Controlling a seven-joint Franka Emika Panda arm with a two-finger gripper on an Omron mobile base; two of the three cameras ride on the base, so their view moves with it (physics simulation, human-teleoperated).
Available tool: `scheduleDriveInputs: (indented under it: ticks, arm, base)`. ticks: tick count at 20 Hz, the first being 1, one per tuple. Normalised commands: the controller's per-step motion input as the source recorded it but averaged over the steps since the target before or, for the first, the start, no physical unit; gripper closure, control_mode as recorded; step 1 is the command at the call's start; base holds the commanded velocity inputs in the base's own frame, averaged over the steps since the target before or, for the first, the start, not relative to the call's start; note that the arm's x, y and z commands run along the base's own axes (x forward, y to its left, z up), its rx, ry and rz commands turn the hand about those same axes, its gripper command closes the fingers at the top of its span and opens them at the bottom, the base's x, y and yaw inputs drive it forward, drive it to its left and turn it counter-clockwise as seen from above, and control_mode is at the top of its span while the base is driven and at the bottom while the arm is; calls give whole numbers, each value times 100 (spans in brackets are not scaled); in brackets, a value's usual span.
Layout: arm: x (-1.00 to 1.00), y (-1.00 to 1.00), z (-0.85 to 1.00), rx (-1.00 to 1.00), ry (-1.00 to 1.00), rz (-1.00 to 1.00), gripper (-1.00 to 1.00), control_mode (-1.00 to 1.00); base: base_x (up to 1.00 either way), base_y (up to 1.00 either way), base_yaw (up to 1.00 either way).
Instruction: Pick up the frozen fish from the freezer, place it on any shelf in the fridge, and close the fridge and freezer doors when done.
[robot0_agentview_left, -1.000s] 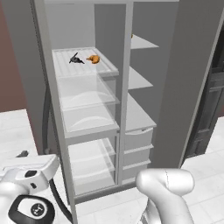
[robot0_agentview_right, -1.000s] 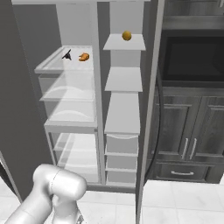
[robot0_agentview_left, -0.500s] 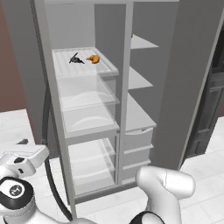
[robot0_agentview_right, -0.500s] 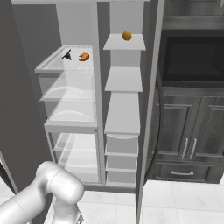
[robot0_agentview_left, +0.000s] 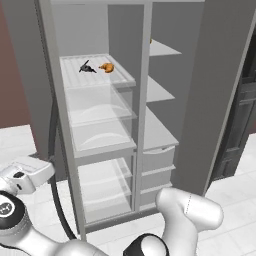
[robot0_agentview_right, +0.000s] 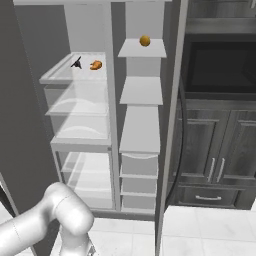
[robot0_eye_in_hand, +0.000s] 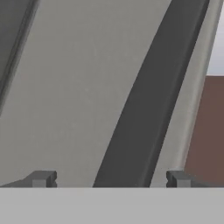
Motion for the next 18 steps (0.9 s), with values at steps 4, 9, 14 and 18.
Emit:
scheduleDriveInputs:
  ticks: [4,9,14,18]
  arm:
    - [13,-100,9,0,-1,-9,-100,-100]
    - [46,-100,9,0,0,-9,-100,-100]
    - [61,-100,25,0,0,-10,-100,-100]
    - [63,-100,34,0,-4,-6,-100,-100]
  base:
    - [0,0,0]
    - [0,0,0]
    - [0,0,0]
    - [0,0,0]
